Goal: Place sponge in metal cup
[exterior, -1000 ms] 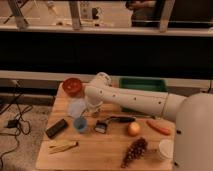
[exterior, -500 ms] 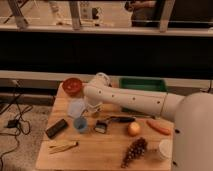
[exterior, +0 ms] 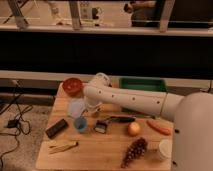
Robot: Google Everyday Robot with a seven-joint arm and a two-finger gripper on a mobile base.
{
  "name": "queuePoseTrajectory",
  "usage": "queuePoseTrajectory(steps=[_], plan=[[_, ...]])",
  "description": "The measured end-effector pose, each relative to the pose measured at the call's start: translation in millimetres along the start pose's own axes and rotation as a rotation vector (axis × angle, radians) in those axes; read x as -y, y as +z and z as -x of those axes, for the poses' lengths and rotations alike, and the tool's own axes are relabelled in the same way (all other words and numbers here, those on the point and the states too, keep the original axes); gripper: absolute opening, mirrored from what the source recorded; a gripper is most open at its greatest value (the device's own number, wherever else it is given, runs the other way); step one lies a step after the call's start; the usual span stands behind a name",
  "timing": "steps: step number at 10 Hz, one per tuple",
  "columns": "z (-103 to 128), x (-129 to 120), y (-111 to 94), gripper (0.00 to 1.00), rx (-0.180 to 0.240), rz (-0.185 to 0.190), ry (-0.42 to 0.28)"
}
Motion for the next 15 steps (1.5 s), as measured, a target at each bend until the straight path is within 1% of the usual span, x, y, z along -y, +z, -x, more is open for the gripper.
queuePoseTrajectory(steps=[3, 4, 5, 15], plan=[[0.0, 0.0, 0.0, 0.72, 0.0, 0.0, 0.0], [0.0, 0.0, -0.1, 0.78, 0.0, 0.0, 0.0], [0.0, 0.0, 0.0, 0.8, 0.0, 0.0, 0.0], [0.0, 0.1, -0.1, 0.8, 0.0, 0.0, -0.001]])
